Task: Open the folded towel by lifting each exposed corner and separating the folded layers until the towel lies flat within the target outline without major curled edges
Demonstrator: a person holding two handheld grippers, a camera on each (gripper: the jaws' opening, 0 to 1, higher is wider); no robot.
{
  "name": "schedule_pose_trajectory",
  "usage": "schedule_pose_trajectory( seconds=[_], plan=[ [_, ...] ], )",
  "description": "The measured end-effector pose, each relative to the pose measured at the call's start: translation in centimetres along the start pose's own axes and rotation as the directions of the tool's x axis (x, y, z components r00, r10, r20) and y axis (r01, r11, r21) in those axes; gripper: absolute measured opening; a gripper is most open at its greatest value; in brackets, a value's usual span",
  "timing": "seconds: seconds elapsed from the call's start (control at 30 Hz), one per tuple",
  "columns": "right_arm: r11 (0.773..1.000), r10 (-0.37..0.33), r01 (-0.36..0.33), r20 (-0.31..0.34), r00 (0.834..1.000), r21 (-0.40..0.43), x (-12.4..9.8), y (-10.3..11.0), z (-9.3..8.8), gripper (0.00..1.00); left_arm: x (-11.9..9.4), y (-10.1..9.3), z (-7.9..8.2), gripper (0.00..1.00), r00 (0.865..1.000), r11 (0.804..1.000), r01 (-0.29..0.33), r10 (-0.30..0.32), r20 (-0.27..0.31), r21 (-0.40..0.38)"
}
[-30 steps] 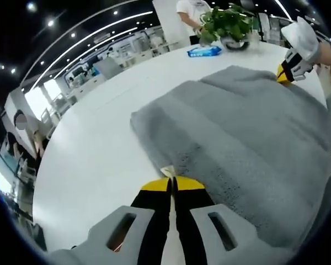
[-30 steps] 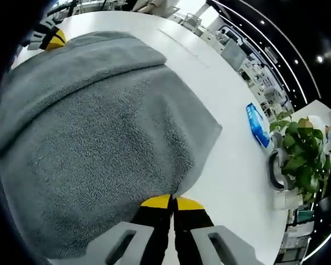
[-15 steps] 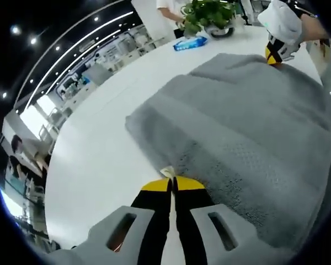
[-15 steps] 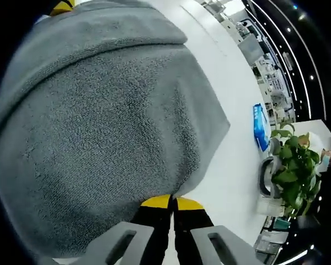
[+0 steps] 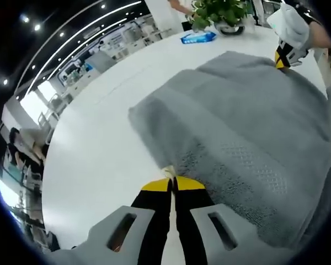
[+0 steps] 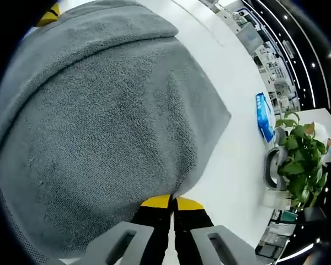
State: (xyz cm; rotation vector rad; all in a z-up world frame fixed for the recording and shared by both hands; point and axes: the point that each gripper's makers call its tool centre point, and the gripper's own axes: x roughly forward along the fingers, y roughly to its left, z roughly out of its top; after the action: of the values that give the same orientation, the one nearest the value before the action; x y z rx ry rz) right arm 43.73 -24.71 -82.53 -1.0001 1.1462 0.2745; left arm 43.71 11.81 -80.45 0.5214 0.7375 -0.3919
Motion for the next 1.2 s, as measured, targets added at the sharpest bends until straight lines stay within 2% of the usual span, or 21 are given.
schedule_pose_trajectory(
  seconds=[0.03,0.07,0.1,0.17,0.33,0.57,0.63,0.73,0.8,0.87,0.93,1.07,1.2],
  plan=[
    [1.000,-0.001,0.001,-0.004,1.000,0.001,0.1,-0.2,-0.1,0.00,0.0,0.2,-0.7,0.00,1.000,1.000,-0.001,0.001,-0.030,-0.006],
    [1.000,0.004,-0.004,-0.003,1.000,0.015,0.0,-0.3,-0.3,0.00,0.4,0.4,-0.2,0.00,1.000,1.000,0.009,-0.009,0.017,-0.025],
    [1.000,0.010,-0.010,-0.001,1.000,0.029,0.0,-0.3,-0.4,0.00,0.4,0.3,-0.5,0.00,1.000,0.997,0.024,-0.024,0.002,-0.068],
    [0.998,0.026,-0.026,0.007,1.000,0.048,-0.2,-0.3,-0.5,0.00,0.2,1.0,-0.9,0.00,0.999,0.999,-0.002,0.001,-0.032,-0.041],
    [0.998,0.008,-0.007,-0.024,1.000,0.056,0.6,-1.2,-1.5,0.00,0.2,1.8,-1.3,0.00,0.999,0.999,-0.018,0.016,-0.039,-0.031],
    [0.992,0.037,-0.038,0.009,0.999,0.116,0.3,-1.6,-1.6,0.00,-0.1,3.2,-2.4,0.00,0.999,0.999,-0.034,0.033,-0.043,-0.025],
    [0.989,0.047,-0.049,0.018,0.999,0.137,0.9,-1.7,-1.9,0.00,0.0,3.4,-2.5,0.00,0.998,0.999,-0.034,0.033,-0.046,-0.010],
    [0.970,0.080,-0.092,0.064,0.995,0.227,0.6,-1.4,-1.8,0.00,0.2,3.7,-2.5,0.00,0.998,1.000,-0.017,0.017,-0.058,0.005],
    [0.938,0.116,-0.141,0.098,0.988,0.316,0.2,-1.4,-1.7,0.00,0.1,3.7,-2.6,0.00,0.998,1.000,0.005,-0.007,-0.056,-0.027],
    [0.917,0.139,-0.172,0.117,0.983,0.361,0.8,-1.6,-2.2,0.00,-0.2,3.9,-3.0,0.00,0.999,1.000,0.001,-0.002,-0.054,-0.023],
    [0.923,0.138,-0.170,0.116,0.984,0.344,0.4,-1.5,-2.2,0.00,-0.4,4.3,-3.4,0.00,0.998,1.000,-0.019,0.020,-0.061,0.013],
    [0.913,0.137,-0.174,0.126,0.983,0.369,0.7,-1.7,-2.3,0.00,-0.2,4.5,-3.4,0.00,0.999,1.000,-0.004,0.003,-0.043,-0.021],
    [0.901,0.138,-0.167,0.100,0.985,0.401,0.9,-1.9,-1.8,0.00,-0.5,4.9,-3.9,0.00,1.000,1.000,0.001,-0.001,-0.021,-0.031]
  ],
)
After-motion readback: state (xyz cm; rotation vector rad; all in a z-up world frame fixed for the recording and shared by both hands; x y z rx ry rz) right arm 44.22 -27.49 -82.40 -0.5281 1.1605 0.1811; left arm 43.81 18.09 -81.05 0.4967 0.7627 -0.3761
